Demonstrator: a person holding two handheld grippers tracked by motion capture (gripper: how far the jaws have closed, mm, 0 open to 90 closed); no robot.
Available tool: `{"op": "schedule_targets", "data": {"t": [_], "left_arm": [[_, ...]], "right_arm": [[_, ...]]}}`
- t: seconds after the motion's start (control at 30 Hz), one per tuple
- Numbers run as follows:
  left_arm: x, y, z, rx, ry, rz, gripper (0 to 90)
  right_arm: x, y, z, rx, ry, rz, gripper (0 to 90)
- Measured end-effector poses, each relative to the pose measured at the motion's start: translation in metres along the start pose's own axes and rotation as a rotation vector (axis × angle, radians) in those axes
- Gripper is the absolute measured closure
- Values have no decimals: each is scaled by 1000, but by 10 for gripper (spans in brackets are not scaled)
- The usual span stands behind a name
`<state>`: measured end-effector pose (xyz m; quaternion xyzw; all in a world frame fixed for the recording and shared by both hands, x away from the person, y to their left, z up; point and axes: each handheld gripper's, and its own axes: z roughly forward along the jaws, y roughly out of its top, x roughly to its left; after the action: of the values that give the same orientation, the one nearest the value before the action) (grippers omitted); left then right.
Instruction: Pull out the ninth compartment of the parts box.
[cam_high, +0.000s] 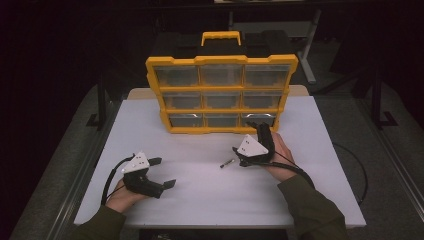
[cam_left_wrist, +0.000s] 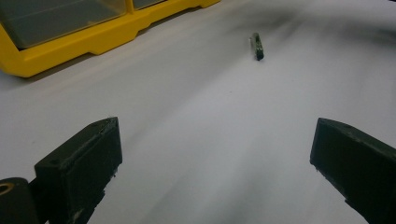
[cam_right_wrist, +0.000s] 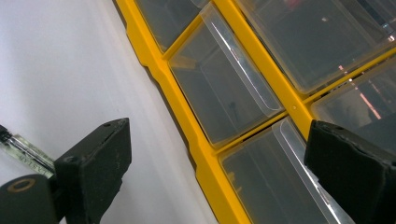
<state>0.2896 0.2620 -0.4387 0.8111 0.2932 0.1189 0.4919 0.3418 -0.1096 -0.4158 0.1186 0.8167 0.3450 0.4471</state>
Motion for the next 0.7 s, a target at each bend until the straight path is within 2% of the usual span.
{"op": "schedule_targets", "data": {"t": [0.43,0.47,0.7], "left_arm": [[0,0,0,-2,-2,1,16],[0,0,0,0,-2,2,15],[0,0,0,7,3,8,16]], "right_arm": [[5,0,1,17,-32,-62,68],[4,0,1,23,-31,-85,68],[6,0,1,24,-47,-98,71]]}}
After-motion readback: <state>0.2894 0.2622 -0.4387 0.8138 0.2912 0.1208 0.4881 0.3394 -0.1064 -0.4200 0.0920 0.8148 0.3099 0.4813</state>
